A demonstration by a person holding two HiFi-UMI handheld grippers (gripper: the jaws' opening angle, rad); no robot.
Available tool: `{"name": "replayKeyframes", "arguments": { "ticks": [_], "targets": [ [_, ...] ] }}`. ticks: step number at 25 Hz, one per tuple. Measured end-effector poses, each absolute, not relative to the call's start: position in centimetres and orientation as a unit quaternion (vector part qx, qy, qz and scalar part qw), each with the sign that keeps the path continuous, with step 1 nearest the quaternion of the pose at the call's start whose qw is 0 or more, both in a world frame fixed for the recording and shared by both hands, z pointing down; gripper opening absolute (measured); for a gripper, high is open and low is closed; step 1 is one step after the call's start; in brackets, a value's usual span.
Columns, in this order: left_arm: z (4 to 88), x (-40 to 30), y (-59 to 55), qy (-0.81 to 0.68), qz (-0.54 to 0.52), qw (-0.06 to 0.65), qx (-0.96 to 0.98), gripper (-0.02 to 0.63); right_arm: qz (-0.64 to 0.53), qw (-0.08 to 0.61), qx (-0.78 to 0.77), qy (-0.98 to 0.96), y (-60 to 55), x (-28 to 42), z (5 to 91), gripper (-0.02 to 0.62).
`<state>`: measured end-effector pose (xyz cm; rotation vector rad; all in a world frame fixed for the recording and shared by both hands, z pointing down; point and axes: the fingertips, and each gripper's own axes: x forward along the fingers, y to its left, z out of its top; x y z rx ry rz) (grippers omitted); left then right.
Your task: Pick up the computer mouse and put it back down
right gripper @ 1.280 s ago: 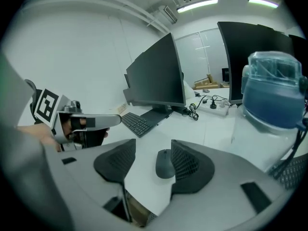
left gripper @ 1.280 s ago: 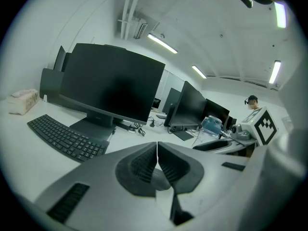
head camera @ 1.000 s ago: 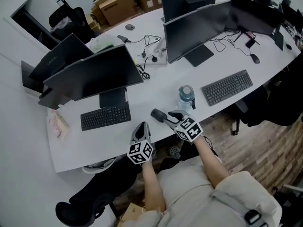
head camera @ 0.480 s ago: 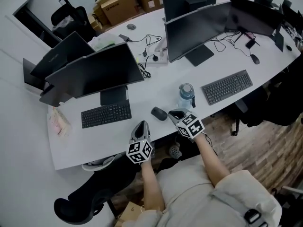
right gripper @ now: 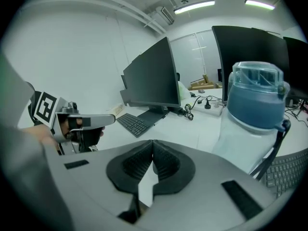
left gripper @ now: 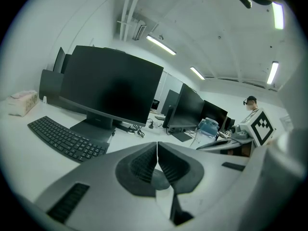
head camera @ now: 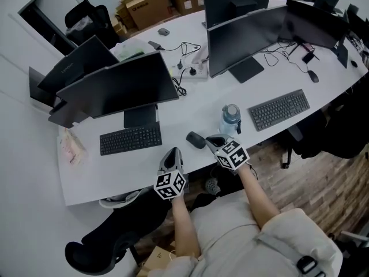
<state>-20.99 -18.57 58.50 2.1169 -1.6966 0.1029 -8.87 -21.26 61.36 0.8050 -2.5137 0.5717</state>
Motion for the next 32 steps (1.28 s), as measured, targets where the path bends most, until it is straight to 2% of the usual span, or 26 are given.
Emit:
{"name": "replayKeyframes", "arguments": {
  "ticks": [32],
  "targets": [
    [58.9, -23.0, -21.2, -0.609, 0.041, 0.220, 0.761, 0.023, 0.203, 0.228, 0.282, -0.910, -24.5, -10.7, 61.8, 0.005]
  ]
}}
